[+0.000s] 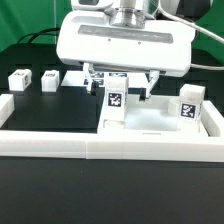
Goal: Assemble square table
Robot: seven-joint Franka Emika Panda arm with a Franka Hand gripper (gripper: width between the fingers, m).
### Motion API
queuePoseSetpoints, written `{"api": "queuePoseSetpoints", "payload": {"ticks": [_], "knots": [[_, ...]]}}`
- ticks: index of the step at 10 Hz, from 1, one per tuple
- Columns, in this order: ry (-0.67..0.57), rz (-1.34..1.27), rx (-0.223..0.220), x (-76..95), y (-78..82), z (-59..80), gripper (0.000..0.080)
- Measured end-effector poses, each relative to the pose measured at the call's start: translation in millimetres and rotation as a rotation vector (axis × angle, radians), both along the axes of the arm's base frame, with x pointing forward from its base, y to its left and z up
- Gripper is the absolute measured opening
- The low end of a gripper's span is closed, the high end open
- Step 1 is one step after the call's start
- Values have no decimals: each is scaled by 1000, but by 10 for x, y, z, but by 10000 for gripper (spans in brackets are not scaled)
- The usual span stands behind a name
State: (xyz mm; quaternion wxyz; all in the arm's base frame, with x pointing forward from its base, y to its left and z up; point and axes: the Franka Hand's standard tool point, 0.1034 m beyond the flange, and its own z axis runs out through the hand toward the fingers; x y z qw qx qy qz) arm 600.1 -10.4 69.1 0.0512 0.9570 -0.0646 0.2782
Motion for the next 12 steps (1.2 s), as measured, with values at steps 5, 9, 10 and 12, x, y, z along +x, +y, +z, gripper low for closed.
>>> {"api": "queuePoseSetpoints", "payload": {"ticks": [5, 9, 10, 12], "knots": [[0, 0, 0, 0, 0, 0, 649], [81, -20, 59, 9, -42, 122, 649], [151, -22, 99, 7, -6, 152, 649], [198, -35, 127, 48, -62, 166, 649]]}}
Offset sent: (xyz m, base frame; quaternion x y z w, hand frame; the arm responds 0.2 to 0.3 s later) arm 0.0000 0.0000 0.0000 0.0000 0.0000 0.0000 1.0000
